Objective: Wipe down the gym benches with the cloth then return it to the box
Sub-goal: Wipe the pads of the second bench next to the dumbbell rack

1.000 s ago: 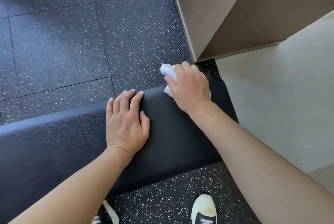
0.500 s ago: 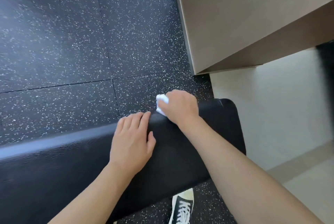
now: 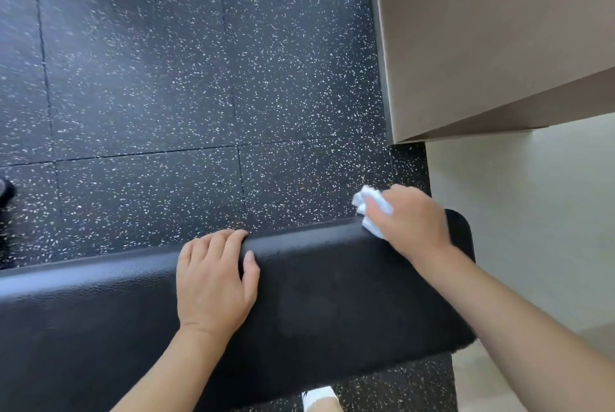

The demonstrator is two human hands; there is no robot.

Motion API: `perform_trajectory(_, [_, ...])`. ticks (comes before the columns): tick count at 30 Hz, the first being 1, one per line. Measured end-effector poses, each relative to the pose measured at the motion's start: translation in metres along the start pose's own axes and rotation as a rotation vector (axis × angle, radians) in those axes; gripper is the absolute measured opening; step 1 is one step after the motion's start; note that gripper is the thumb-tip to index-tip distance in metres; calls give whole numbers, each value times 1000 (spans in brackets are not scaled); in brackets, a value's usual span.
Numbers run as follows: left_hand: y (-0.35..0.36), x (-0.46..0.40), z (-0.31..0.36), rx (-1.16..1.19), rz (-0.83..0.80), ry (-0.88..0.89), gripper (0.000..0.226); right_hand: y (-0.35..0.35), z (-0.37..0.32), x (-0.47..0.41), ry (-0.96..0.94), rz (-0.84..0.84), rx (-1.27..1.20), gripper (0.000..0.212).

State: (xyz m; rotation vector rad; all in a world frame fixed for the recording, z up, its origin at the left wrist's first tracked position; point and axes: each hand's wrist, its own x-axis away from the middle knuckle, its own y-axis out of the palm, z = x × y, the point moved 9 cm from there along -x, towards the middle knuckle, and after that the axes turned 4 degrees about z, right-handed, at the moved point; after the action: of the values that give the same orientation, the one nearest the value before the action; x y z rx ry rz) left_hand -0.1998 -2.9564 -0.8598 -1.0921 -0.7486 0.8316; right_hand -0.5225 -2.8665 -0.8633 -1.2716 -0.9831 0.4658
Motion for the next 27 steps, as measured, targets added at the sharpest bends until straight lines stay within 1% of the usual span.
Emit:
perform_trajectory(1, [1, 0, 0, -5, 3, 3, 44, -5, 36, -3, 60, 15, 2, 37])
perform_trajectory(2, [2, 0, 0, -11, 12, 2, 44, -10, 57, -6, 96, 30, 3, 38])
perform_trajectory(3, [2, 0, -1, -15, 19, 1, 44, -14, 65, -9, 98, 46, 8, 37])
perform_trajectory(5, [2, 0, -1, -29, 30, 4, 44, -16, 51, -15, 32, 65, 28, 25])
perform_trajectory(8, [1, 0, 0, -56, 31, 4, 44, -1, -12, -21, -92, -31, 19, 29])
perform_trajectory(12, [3, 0, 2, -115, 12, 4, 45, 21, -146, -2, -346, -89, -112, 35])
perform_trajectory(13, [3, 0, 2, -121, 14, 5, 45, 22, -166, 4, -368, -96, -134, 35])
perform_trajectory(15, [3, -1, 4, -134, 12, 11, 45, 20, -172, 4, -336, -61, -195, 29])
perform_trajectory(17, [3, -2, 5, -147, -4, 7, 46, 13, -143, 4, -299, -5, -224, 23])
perform_trajectory(20, [4, -1, 5, -145, 3, 10, 46, 4, -51, 2, -264, 86, -164, 28])
perform_trajectory(21, [4, -1, 5, -144, 8, 15, 47, -2, -11, -4, -204, 124, -144, 32])
perform_trajectory(23, [4, 0, 4, -146, 18, 13, 46, -14, 57, -17, -44, 126, -147, 35])
perform_trajectory(24, [4, 0, 4, -141, 18, 7, 46, -19, 74, -20, -2, 130, -152, 30])
perform_trajectory(25, [4, 0, 3, -134, 17, 0, 46, -21, 77, -23, -1, 136, -158, 20])
perform_trajectory(27, [5, -1, 4, -125, 14, -10, 46, -15, 60, -23, -44, 97, -92, 12])
